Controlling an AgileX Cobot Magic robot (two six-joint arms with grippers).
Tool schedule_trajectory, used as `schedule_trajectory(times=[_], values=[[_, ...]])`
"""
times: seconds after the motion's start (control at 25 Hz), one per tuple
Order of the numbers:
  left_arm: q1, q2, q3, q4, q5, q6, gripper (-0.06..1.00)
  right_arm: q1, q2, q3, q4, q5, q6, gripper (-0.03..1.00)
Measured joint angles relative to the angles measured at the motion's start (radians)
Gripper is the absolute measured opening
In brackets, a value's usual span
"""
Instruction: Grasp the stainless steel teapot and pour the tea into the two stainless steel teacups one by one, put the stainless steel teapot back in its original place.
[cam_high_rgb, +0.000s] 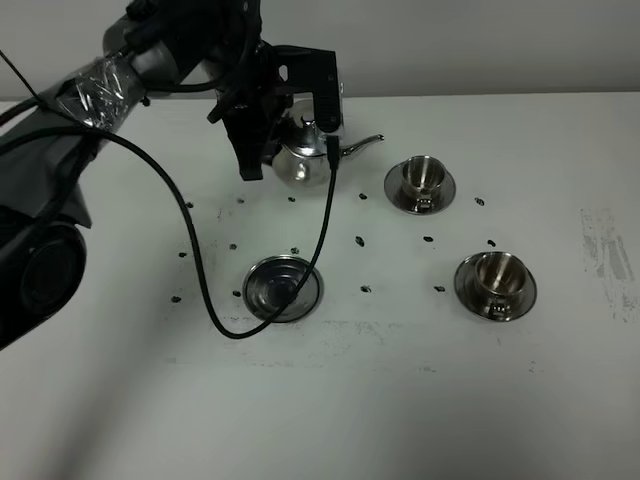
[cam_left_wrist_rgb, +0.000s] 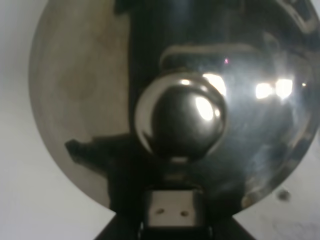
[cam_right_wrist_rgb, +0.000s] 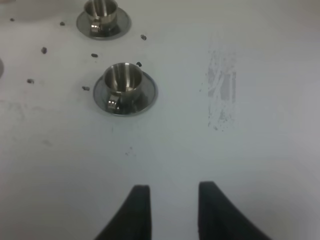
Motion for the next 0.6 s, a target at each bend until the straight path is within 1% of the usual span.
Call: schedule_trajectory(times=[0.32, 0.52, 0.6], values=[[-0.029, 0.122, -0.159, -0.001, -0.031, 0.0, 0.18, 0.0, 0.0, 0.0, 0.0, 0.0, 0.0, 0.23], [-0.048, 0.15, -0.18, 0.0, -0.065, 0.0, 0.18, 0.0, 0.0, 0.0, 0.0, 0.0, 0.0, 0.23], [-0.054, 0.152, -0.18, 0.016, -0.086, 0.0, 0.18, 0.0, 0.0, 0.0, 0.0, 0.0, 0.0, 0.23]])
